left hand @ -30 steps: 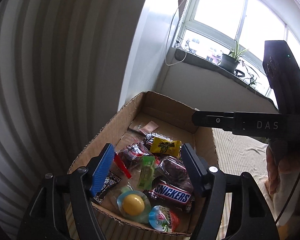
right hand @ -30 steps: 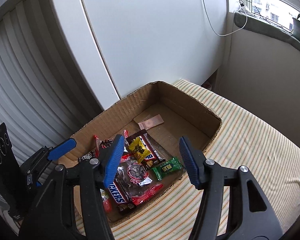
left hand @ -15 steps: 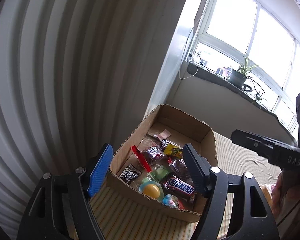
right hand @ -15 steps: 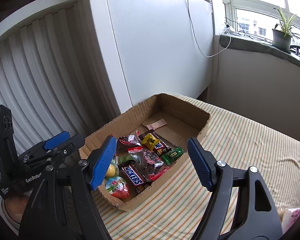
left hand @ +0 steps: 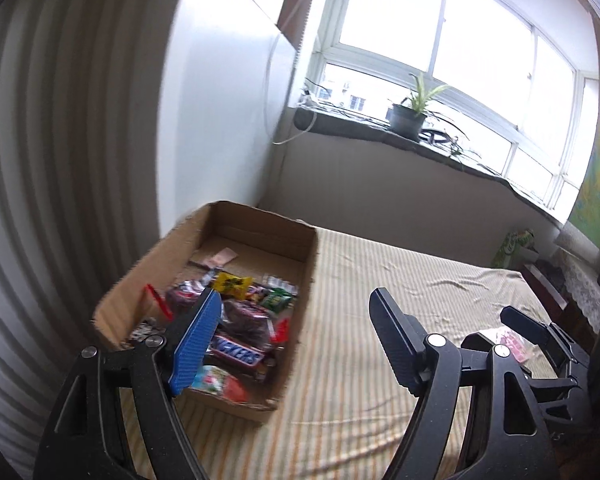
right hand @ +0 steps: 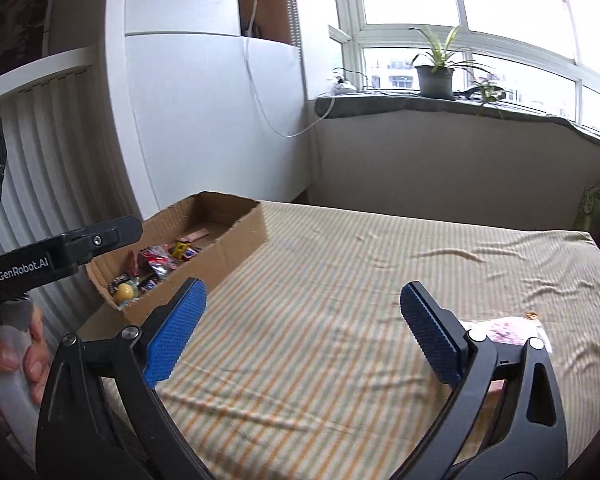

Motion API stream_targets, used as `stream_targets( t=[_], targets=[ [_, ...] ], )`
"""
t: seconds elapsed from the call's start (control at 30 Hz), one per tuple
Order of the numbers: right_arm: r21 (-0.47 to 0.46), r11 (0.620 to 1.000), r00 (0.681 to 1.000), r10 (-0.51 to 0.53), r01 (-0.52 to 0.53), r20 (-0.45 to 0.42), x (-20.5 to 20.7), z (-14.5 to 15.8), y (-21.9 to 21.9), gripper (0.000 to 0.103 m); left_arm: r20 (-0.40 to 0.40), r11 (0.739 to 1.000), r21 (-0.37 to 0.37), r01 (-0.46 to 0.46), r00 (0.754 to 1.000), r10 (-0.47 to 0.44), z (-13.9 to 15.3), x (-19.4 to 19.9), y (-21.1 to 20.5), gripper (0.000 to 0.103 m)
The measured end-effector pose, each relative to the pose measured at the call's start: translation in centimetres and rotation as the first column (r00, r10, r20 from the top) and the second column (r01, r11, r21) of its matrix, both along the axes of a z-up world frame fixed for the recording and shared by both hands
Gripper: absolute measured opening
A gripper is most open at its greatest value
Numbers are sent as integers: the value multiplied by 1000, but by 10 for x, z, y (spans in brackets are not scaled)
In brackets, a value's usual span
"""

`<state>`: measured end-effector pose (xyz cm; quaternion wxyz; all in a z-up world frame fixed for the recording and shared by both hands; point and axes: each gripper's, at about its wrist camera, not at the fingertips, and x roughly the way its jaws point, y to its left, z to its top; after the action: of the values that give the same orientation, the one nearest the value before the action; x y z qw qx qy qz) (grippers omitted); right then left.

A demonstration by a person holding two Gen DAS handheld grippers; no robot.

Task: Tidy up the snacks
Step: 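Move both open tools back toward the bagged bread on the bedspread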

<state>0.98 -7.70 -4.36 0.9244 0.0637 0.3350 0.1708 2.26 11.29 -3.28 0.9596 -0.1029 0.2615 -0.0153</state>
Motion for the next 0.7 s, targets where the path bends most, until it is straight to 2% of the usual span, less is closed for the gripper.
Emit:
stream_targets(
  t=[0.2, 0.33, 0.53, 0.7],
  targets=[
    [0, 985, 984, -175, 175, -29, -19, -8, -98, 100, -18, 987, 15, 162, 987, -161, 3, 10, -78, 77],
    [9, 968, 968, -249, 250, -24, -31, -5, -143, 100, -22, 968, 39, 248, 969, -247, 7, 9, -119, 77],
    [20, 964, 964, -264, 264, -19, -39, -4, -169, 100, -22, 952, 66, 298, 955, -297, 14, 6, -155, 77],
    [22, 963, 962, -268, 270, -54, -36, -16, -179, 100, -23, 948, 52, 315, 949, -314, 15, 10, -175, 77]
  ],
)
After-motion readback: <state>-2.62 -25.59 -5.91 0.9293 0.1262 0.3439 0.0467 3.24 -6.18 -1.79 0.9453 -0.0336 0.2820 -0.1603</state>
